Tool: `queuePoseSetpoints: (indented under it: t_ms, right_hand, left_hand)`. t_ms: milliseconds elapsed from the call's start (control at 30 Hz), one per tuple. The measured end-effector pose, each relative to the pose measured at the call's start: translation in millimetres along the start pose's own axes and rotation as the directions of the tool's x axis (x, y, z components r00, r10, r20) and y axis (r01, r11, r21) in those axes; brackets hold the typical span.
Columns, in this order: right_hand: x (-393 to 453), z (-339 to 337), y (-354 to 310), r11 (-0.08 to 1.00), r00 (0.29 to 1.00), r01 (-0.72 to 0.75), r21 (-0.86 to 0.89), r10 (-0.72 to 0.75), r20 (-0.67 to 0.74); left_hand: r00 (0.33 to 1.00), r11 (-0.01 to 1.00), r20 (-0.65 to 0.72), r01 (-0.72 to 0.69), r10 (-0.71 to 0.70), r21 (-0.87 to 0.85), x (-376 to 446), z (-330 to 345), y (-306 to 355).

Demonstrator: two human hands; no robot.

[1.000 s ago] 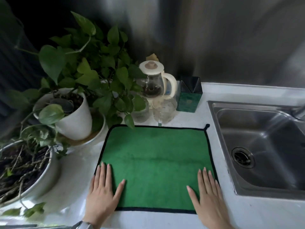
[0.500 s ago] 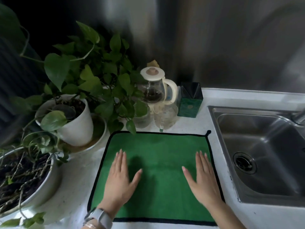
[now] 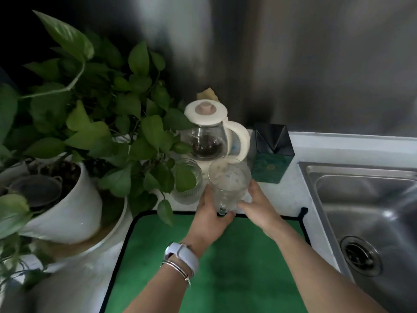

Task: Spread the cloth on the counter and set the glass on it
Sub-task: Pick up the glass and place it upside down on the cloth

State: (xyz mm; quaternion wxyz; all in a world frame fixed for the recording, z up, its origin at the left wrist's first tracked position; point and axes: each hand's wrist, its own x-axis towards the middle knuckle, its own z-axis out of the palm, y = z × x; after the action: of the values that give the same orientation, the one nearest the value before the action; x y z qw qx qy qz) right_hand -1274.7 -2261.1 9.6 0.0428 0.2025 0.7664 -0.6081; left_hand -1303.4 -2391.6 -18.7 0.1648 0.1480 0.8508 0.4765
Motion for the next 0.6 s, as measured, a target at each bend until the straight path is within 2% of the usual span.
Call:
queuePoseSetpoints:
  t_ms: [100, 267, 367, 433, 500, 600]
  right_hand:
    - [7, 6, -3, 0.996, 0.999, -0.033, 0.085, 0.03, 0.037]
    - [10, 11, -1, 0.998, 0.999, -0.05, 0.032, 0.05, -0.012]
    - [-2, 12, 3, 0.999, 0.998, 0.031, 0.019, -0.03, -0.059]
    - [-17, 9, 3, 0.995, 0.992, 0.102, -0.011, -0.102, -0.08]
    - [-38, 6, 4, 0.983, 0.986, 0.148, -0.106, -0.155, -0.058]
    - [-75, 5, 6, 0.957, 0.979, 0.198, -0.212, -0.203, -0.001]
  left_hand:
    - [1.0, 0.999, -0.016, -0.001, 0.0, -0.043, 10, 3, -1]
    - [0.998, 0.996, -0.057, -0.021, 0.017, -0.083, 12, 6, 5]
    - [0.994, 0.991, -0.099, -0.053, 0.041, -0.122, 1, 4, 8]
    - [0.994, 0.974, -0.096, -0.079, 0.06, -0.212, -14, -3, 12]
    - [0.998, 0.927, -0.051, -0.043, 0.026, -0.373, -37, -11, 15]
    - [0.983, 0.778, 0.086, 0.18, -0.161, -0.602, -72, -20, 14]
